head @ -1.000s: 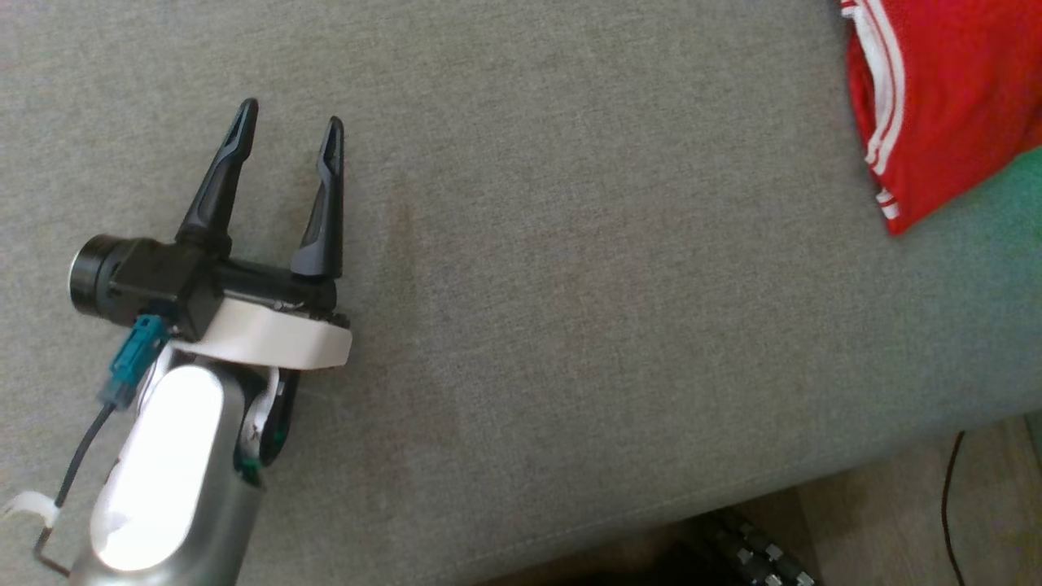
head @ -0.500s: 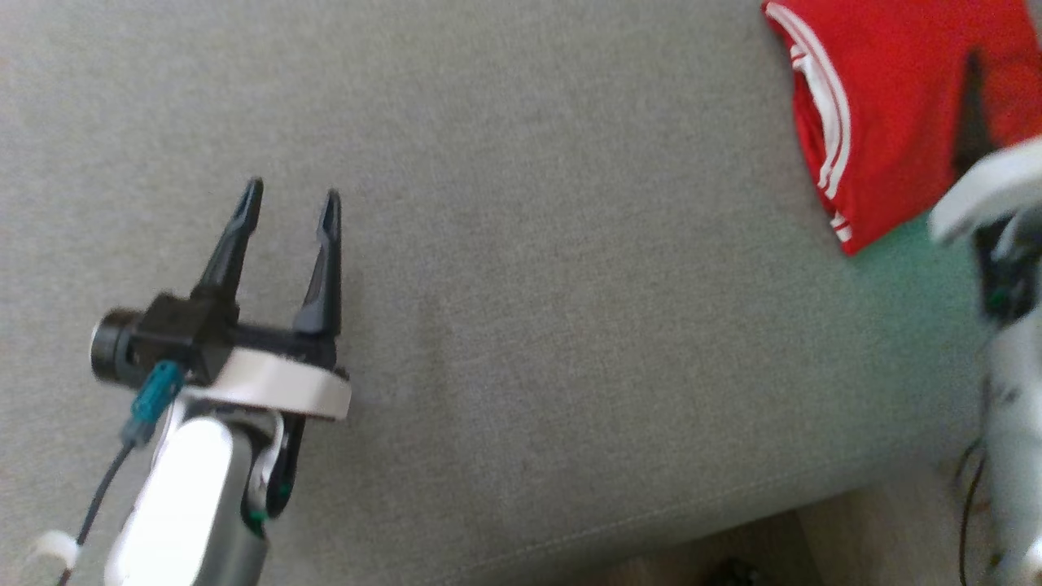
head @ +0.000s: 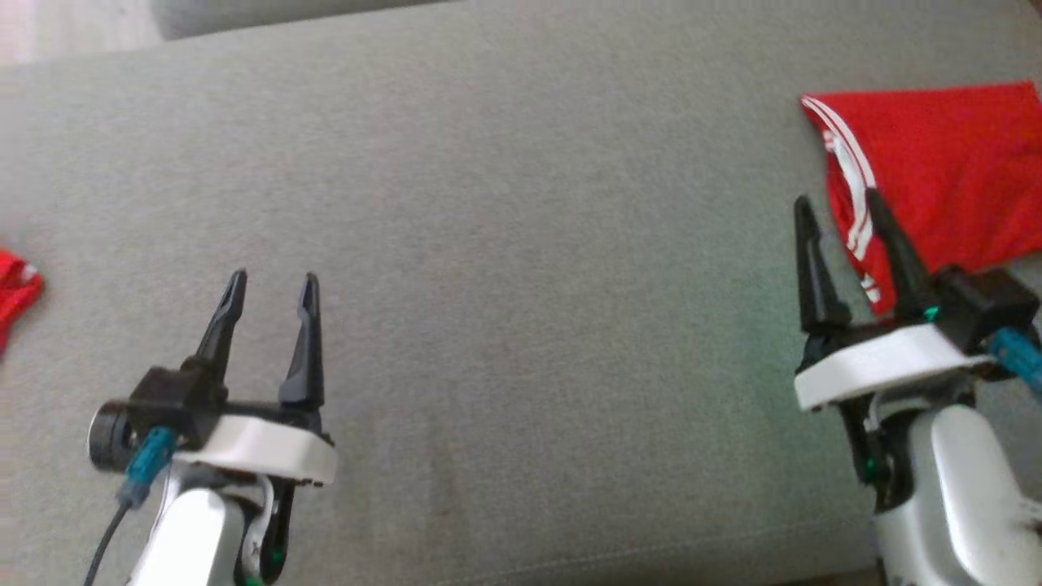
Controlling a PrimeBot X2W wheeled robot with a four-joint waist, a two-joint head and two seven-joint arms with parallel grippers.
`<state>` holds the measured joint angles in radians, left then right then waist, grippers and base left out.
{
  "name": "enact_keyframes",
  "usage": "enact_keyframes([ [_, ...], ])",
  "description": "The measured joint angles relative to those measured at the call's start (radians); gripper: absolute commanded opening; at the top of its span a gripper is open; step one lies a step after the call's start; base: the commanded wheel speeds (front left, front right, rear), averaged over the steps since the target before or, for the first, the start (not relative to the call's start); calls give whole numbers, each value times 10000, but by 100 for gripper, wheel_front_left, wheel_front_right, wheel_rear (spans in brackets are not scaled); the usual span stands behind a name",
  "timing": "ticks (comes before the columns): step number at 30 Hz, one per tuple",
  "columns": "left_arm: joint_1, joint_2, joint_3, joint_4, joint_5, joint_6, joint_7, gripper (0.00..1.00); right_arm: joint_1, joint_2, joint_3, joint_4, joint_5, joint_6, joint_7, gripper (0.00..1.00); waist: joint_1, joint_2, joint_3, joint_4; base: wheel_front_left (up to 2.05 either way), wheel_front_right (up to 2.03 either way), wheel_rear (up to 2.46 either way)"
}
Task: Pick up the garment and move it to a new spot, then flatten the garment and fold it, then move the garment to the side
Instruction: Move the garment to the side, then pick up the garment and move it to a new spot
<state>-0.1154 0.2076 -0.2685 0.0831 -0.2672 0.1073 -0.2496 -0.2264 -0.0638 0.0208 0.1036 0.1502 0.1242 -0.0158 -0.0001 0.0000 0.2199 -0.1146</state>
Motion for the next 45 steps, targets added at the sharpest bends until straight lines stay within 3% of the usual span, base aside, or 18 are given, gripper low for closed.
enact_keyframes([
  [7, 874, 25, 222, -86, -102, 163, 0, 100, 1204, 119, 107, -744, -17, 0, 153, 100, 0, 0, -809, 570, 0, 0, 0],
  [23, 2378, 90, 146, -449, -105, 514, 209, 100, 3010, 163, -2, -1461, 84, 0, 616, 100, 0, 0, -2171, 945, 0, 0, 0],
  [45, 2577, 240, -33, -575, -240, 614, 280, 100, 3399, 173, -17, -1881, -19, -2, 869, 100, 0, 0, -2298, 949, 0, 0, 0],
])
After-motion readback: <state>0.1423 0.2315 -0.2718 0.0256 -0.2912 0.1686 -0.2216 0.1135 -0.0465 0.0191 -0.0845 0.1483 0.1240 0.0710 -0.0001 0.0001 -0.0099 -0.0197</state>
